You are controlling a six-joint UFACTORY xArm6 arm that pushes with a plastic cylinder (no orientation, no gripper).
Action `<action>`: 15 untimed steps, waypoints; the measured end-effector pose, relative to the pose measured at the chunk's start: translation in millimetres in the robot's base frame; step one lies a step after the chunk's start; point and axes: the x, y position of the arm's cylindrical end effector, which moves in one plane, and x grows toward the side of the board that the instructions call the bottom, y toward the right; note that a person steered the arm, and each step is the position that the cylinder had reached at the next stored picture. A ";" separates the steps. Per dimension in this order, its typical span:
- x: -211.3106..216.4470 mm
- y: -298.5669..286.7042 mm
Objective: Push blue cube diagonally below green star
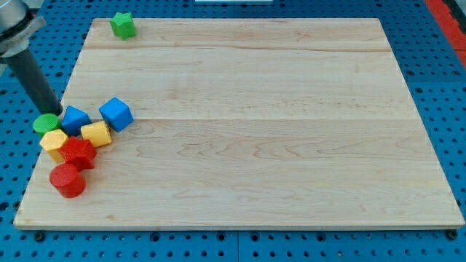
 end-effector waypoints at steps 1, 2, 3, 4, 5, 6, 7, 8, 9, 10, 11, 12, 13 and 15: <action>-3.7 5.9; -2.3 38.7; -13.9 128.4; 4.4 177.6; 3.1 241.8; 33.7 268.8; 36.1 310.4; 12.4 360.1; -6.1 392.0; -55.0 403.0; -59.9 371.1; -78.0 305.2; -137.3 367.6; -180.6 310.8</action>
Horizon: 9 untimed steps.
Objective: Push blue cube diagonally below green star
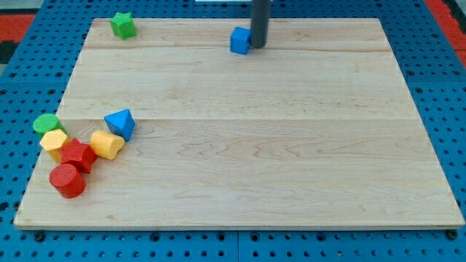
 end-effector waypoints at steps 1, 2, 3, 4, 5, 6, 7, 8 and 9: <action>-19.8 -69.7; -59.0 -53.0; -30.0 -91.2; -8.3 -79.9; -56.6 -76.2; -41.5 -118.0; -5.0 -100.8; -10.9 -79.8; -19.2 -150.4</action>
